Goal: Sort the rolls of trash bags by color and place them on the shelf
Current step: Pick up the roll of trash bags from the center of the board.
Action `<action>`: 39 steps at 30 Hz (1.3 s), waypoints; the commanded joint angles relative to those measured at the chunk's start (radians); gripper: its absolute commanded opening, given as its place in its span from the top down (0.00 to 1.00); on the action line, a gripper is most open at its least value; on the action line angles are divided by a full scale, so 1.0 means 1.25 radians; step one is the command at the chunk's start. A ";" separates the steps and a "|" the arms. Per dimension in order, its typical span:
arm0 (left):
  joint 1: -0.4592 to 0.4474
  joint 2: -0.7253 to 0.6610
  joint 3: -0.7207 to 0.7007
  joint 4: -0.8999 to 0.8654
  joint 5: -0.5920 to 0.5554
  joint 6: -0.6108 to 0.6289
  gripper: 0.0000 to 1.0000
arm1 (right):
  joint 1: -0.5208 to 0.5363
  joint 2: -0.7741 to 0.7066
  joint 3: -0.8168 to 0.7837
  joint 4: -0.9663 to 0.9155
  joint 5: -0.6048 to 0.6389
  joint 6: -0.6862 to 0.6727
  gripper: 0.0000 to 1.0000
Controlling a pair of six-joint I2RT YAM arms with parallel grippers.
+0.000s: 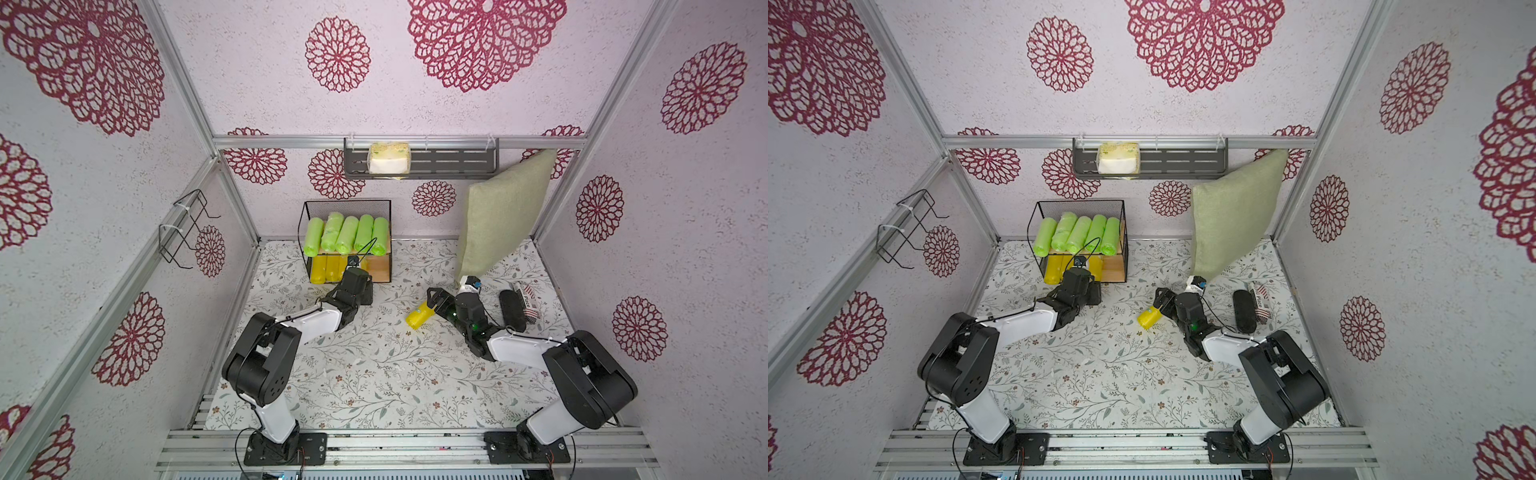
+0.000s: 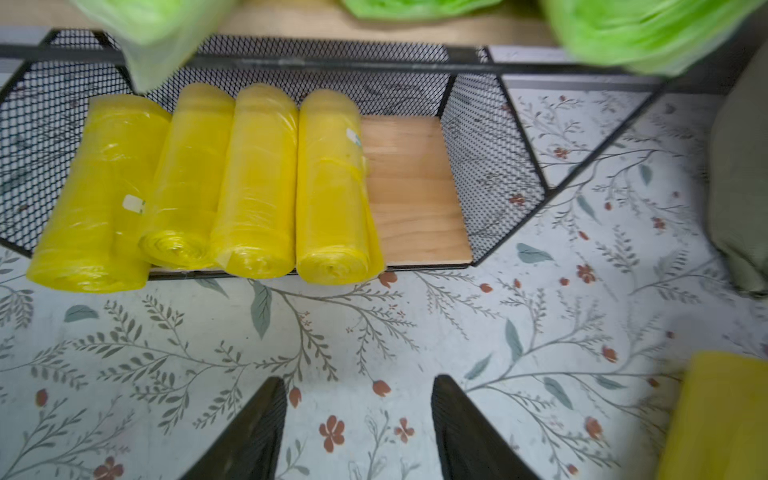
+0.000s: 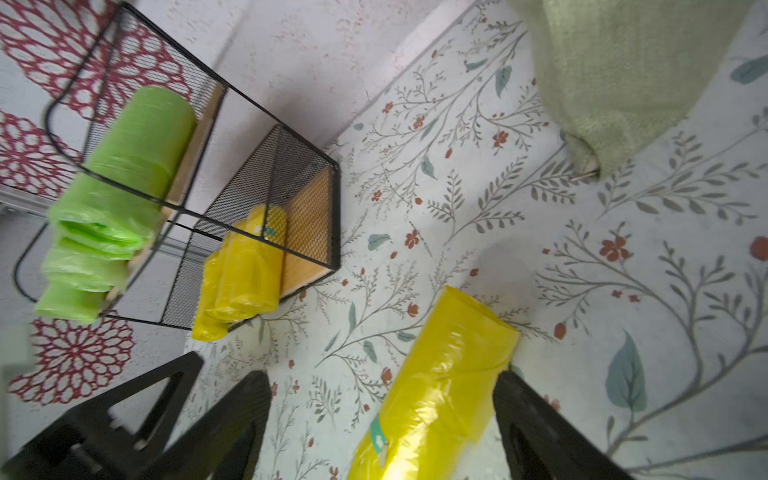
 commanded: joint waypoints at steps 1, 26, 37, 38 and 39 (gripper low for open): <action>-0.004 -0.051 -0.024 0.013 0.070 -0.037 0.38 | -0.009 0.033 0.050 -0.061 -0.033 -0.025 0.11; -0.010 -0.186 -0.077 0.007 0.180 -0.095 0.35 | -0.004 0.194 0.104 0.005 0.000 0.028 0.49; -0.044 -0.207 -0.135 0.236 0.473 -0.192 0.21 | 0.010 -0.007 0.018 0.262 -0.040 0.085 0.56; -0.046 -0.197 -0.132 0.264 0.516 -0.219 0.18 | 0.016 -0.026 0.022 0.268 -0.043 0.087 0.57; -0.046 -0.186 -0.128 0.291 0.557 -0.249 0.17 | 0.022 -0.044 0.026 0.271 -0.044 0.090 0.57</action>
